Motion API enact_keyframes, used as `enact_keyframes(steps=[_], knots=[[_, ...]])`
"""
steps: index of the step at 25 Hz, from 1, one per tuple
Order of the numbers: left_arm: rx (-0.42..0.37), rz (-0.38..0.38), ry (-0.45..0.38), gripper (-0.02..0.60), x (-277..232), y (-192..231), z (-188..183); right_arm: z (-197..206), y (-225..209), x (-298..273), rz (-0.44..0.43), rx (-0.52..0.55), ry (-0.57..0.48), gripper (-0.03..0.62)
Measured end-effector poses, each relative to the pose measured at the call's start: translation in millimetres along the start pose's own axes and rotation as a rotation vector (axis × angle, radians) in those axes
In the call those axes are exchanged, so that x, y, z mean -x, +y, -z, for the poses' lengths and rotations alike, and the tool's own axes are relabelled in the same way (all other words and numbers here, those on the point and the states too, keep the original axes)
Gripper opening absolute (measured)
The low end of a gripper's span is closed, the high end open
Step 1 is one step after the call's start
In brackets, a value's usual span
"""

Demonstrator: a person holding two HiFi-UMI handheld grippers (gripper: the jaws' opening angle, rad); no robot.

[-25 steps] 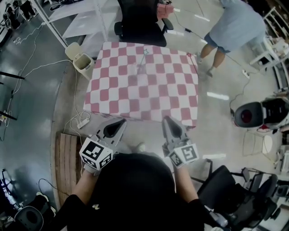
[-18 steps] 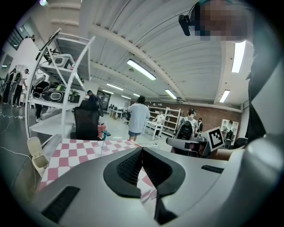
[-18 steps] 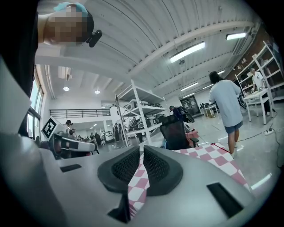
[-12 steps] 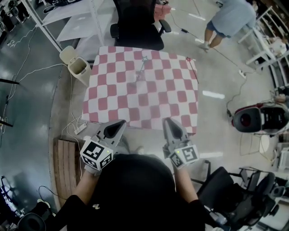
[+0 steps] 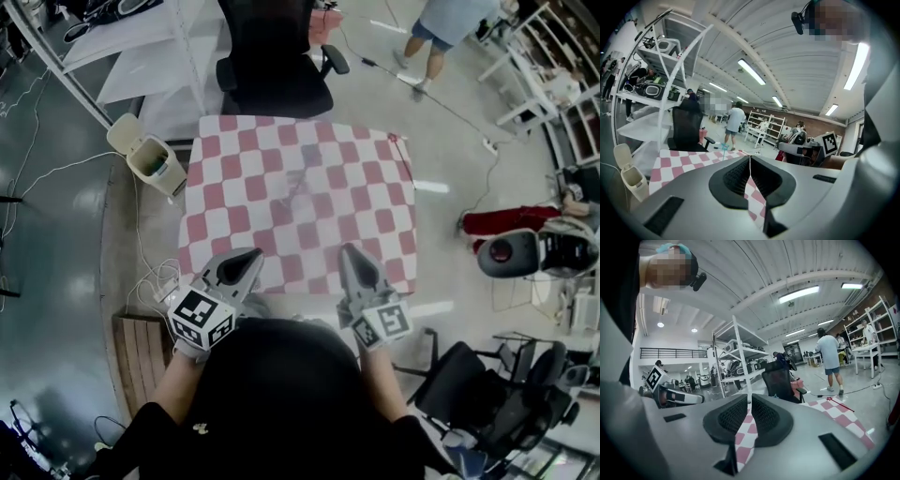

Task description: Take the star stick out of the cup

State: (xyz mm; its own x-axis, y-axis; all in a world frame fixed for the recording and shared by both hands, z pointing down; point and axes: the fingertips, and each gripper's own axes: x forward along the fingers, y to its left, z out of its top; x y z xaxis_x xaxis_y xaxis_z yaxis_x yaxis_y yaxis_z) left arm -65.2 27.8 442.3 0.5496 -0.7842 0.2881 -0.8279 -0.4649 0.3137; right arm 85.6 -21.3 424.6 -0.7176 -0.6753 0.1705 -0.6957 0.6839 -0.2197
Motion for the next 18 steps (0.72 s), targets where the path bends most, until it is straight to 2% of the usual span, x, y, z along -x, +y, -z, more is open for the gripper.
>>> enact_keyframes(steps=[5, 10, 18], knots=[[-0.012, 0.066, 0.014, 0.043, -7, 46, -10, -15, 21, -40, 0.021, -0.013, -0.040, 0.040], [-0.016, 0.121, 0.019, 0.043, -32, 80, -20, -8, 26, -58, 0.081, 0.005, 0.009, 0.040], [-0.009, 0.166, 0.068, 0.043, -90, 95, -16, -17, 16, -43, 0.154, -0.002, 0.019, 0.040]])
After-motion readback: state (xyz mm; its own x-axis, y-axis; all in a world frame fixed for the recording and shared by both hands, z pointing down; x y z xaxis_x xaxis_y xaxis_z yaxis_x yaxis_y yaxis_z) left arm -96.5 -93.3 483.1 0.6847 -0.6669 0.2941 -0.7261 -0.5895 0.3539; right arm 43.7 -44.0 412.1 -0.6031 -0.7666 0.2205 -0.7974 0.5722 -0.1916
